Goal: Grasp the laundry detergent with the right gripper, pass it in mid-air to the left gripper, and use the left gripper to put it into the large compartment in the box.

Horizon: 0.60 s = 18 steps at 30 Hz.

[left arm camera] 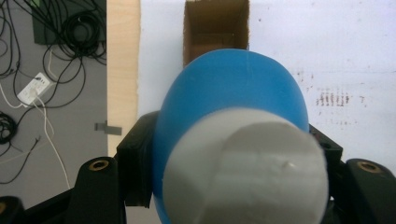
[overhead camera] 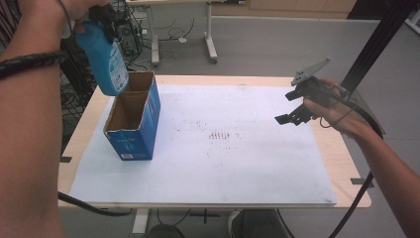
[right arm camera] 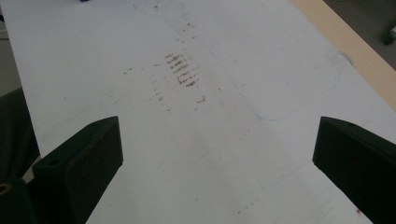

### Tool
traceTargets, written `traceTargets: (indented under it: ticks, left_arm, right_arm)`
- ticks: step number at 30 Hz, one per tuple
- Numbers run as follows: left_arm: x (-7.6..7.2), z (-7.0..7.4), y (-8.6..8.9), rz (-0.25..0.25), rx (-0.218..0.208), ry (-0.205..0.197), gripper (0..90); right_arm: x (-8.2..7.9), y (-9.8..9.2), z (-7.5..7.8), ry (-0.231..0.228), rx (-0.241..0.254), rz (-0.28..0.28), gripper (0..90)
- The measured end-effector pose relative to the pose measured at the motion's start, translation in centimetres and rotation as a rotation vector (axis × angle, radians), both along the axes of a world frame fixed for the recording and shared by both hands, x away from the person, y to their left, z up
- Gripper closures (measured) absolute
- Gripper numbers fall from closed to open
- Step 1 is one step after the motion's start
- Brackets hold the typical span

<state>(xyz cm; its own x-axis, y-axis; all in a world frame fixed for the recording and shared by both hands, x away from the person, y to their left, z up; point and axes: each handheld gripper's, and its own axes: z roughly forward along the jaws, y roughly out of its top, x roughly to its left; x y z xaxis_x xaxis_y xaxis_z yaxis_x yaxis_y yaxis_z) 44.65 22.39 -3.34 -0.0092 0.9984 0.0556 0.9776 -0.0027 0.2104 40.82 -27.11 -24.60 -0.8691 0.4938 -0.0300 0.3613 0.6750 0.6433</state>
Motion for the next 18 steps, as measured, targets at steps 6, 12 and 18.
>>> traceTargets:
  ticks: [6, 12, 18]
  left_arm:
    - [0.1, -1.3, 0.4, 0.002, -0.003, 0.007, 36.0]
    - [0.2, -2.7, 0.9, 0.002, -0.009, 0.007, 36.0]
    - [0.3, -4.2, 1.2, 0.006, -0.009, 0.011, 36.1]
  right_arm:
    - [0.0, 0.2, -0.1, 0.001, -0.006, 0.005, 1.4]
    - [0.0, 0.4, -0.1, -0.001, -0.011, 0.006, 1.4]
    - [0.0, 0.6, -0.1, -0.002, -0.017, 0.010, 1.5]
